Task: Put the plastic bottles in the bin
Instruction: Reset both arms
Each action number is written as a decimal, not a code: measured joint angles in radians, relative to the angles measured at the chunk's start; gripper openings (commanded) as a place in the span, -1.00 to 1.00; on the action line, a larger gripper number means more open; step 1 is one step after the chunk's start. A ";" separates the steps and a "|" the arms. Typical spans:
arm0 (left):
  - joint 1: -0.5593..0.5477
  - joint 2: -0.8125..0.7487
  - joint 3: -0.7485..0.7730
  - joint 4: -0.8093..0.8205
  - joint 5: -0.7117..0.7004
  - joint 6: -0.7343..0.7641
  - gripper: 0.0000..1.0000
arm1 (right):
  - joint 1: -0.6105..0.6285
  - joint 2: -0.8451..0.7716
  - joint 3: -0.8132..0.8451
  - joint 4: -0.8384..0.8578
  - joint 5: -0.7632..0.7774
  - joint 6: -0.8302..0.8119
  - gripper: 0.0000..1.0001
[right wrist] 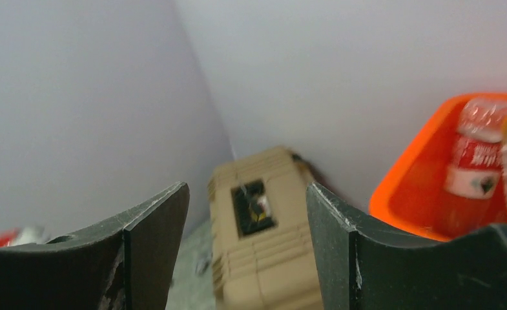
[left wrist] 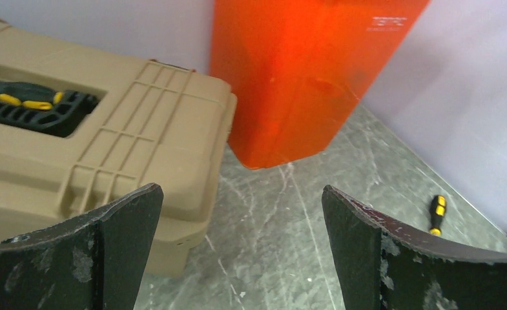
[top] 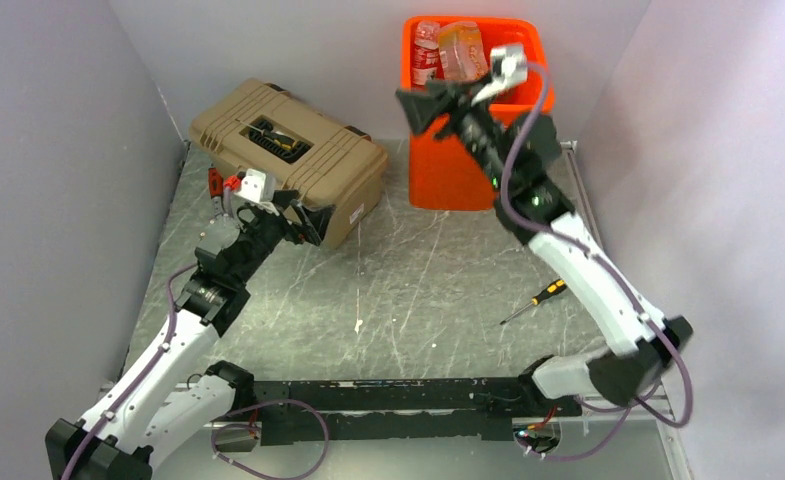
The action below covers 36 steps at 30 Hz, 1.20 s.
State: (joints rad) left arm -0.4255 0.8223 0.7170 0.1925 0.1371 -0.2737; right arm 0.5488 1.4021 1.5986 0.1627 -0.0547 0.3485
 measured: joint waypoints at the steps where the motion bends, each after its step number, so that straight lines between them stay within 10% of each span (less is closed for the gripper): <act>1: 0.000 -0.001 0.003 -0.010 -0.024 0.001 0.98 | 0.022 -0.047 -0.068 0.011 -0.003 -0.019 0.45; 7: 0.000 -0.003 0.032 -0.064 -0.145 0.003 0.98 | 0.166 -0.259 -0.426 0.091 0.108 -0.156 0.46; 36: -0.001 0.276 0.333 -0.479 -0.568 -0.172 0.98 | 0.221 -0.439 -0.787 -0.099 0.314 -0.006 0.99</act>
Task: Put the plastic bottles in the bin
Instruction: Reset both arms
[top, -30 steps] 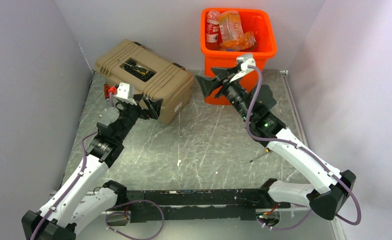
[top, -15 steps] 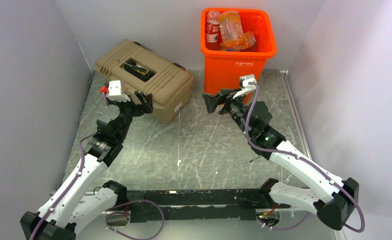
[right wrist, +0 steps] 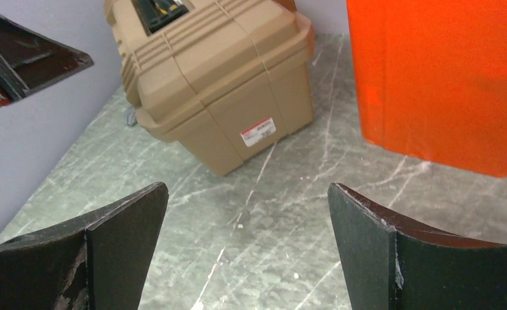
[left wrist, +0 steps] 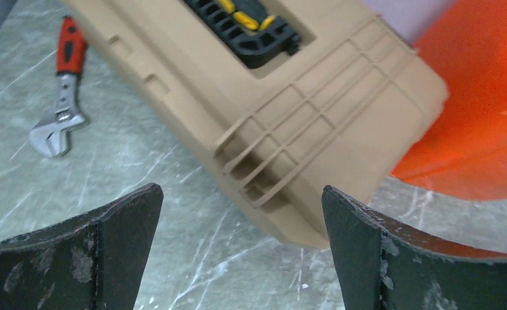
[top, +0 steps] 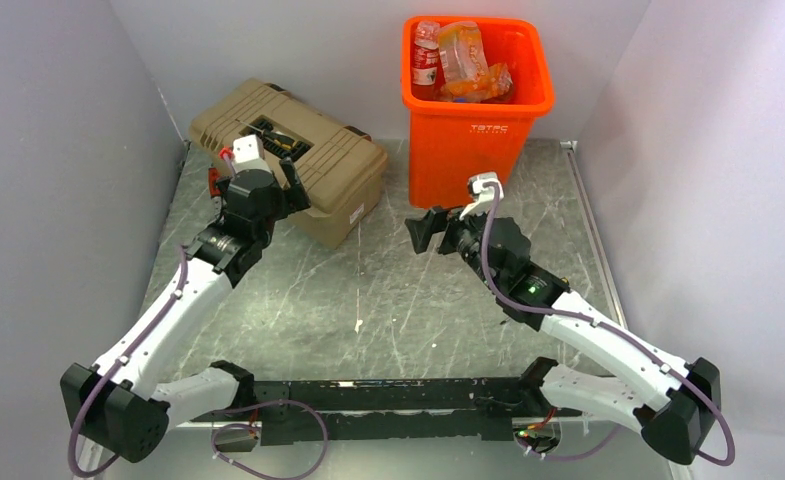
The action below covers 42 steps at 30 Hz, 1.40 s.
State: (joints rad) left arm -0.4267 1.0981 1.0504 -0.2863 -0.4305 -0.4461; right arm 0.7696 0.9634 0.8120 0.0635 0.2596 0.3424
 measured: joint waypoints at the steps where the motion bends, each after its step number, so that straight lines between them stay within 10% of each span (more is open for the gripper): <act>1: 0.000 0.005 0.003 -0.019 -0.025 -0.023 0.98 | 0.002 -0.002 -0.008 -0.003 0.004 0.007 0.99; 26: -0.077 0.071 0.174 -0.386 -0.355 -0.512 0.98 | -0.074 -0.138 -0.128 -0.266 0.243 0.364 0.99; 32: -0.076 0.075 0.242 -0.401 -0.316 -0.370 0.98 | -0.391 -0.156 -0.149 -0.326 0.113 0.476 0.99; 42: -0.077 0.069 0.211 -0.313 -0.180 -0.132 0.98 | -0.401 -0.418 -0.355 -0.256 0.102 0.542 0.99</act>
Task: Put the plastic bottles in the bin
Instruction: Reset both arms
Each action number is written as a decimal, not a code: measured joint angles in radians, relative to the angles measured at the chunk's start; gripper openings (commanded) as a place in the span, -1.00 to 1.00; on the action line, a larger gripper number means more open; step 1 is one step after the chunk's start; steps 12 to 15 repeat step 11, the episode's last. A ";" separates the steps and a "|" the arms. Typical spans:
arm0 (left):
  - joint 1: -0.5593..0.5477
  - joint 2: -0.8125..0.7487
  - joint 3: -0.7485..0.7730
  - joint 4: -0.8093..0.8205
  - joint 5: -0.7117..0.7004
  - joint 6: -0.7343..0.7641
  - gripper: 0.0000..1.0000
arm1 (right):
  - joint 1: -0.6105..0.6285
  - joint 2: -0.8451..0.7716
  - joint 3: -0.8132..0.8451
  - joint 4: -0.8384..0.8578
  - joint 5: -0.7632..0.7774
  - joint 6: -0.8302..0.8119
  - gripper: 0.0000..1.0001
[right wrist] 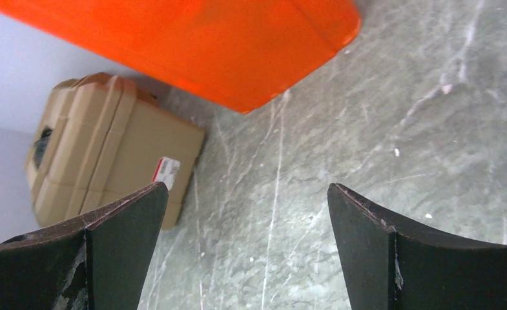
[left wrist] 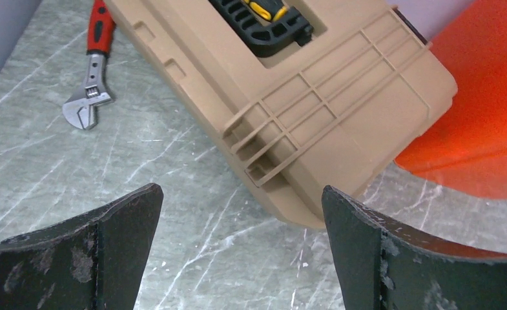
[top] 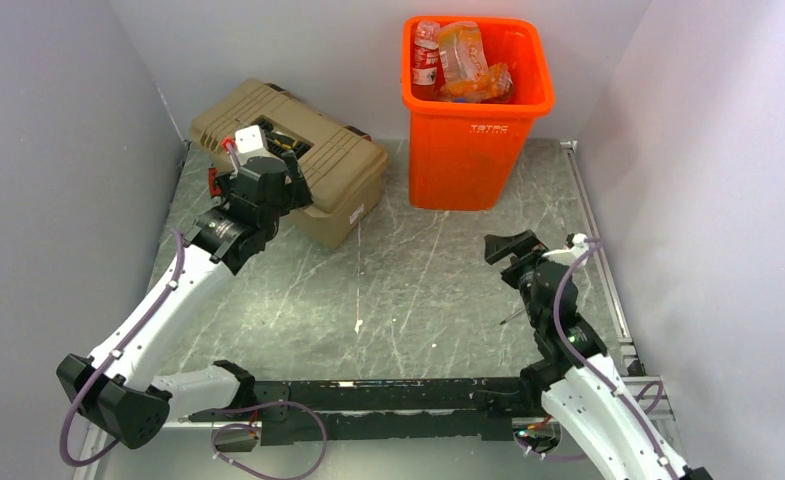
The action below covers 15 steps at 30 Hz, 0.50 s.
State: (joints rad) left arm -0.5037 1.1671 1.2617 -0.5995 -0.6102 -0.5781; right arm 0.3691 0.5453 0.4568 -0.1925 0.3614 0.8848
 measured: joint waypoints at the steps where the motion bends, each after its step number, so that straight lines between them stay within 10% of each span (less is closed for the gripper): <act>1: 0.000 0.000 -0.004 0.008 0.016 0.015 0.98 | -0.001 -0.034 -0.032 0.027 -0.017 -0.007 0.99; 15: 0.000 -0.016 -0.032 0.055 0.133 0.092 0.98 | -0.001 0.012 -0.024 0.081 -0.101 -0.063 0.99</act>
